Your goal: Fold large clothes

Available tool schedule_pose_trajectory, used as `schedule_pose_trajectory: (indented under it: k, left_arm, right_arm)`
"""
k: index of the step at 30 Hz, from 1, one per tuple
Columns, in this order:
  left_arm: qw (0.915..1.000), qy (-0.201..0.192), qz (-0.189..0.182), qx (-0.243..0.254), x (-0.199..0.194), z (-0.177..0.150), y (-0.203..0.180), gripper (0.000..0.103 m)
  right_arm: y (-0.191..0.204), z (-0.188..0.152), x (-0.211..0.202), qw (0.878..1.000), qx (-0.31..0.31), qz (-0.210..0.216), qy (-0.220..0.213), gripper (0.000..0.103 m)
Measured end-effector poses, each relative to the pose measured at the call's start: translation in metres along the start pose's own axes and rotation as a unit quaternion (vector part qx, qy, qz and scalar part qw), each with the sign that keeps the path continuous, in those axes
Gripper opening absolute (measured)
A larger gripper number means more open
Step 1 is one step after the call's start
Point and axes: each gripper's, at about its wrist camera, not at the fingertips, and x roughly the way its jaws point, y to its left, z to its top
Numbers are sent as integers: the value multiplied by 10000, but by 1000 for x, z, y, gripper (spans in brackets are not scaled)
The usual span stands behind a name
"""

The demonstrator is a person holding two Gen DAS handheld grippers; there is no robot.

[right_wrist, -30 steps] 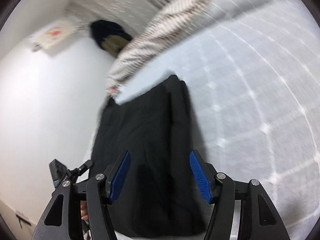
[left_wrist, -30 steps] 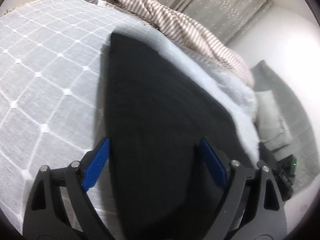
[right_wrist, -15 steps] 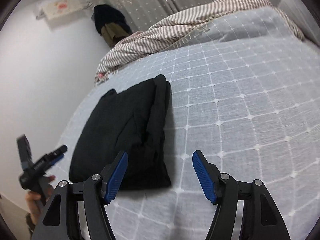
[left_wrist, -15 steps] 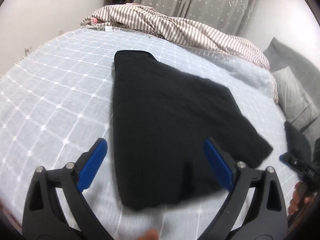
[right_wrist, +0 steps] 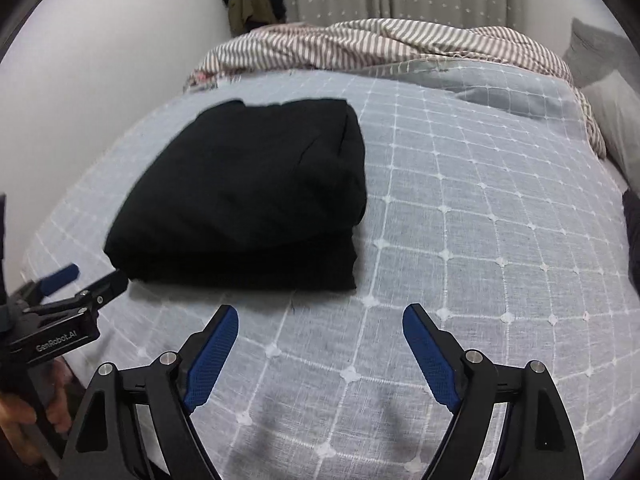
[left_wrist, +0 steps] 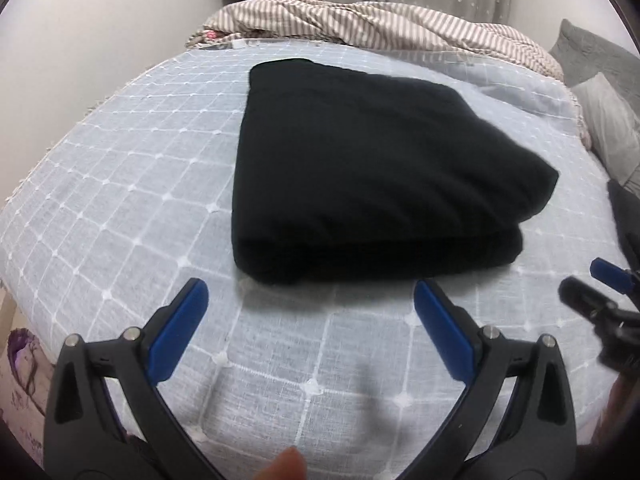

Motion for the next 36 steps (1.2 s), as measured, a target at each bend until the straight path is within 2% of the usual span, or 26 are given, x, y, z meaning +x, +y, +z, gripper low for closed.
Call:
schedule_pose_trajectory:
  k: [3, 17, 36]
  left_arm:
    - [10000, -15, 19, -80, 0, -5, 1, 102]
    - [9999, 100, -72, -22, 4, -12, 1, 102]
    - [9995, 250, -185, -1, 8, -11, 2, 102]
  right_arm:
    - [14, -2, 11, 9994, -235, -242, 60, 86]
    - [26, 3, 40, 9986, -311, -285, 309, 86]
    - [33, 2, 44, 9978, -402, -401, 332, 86]
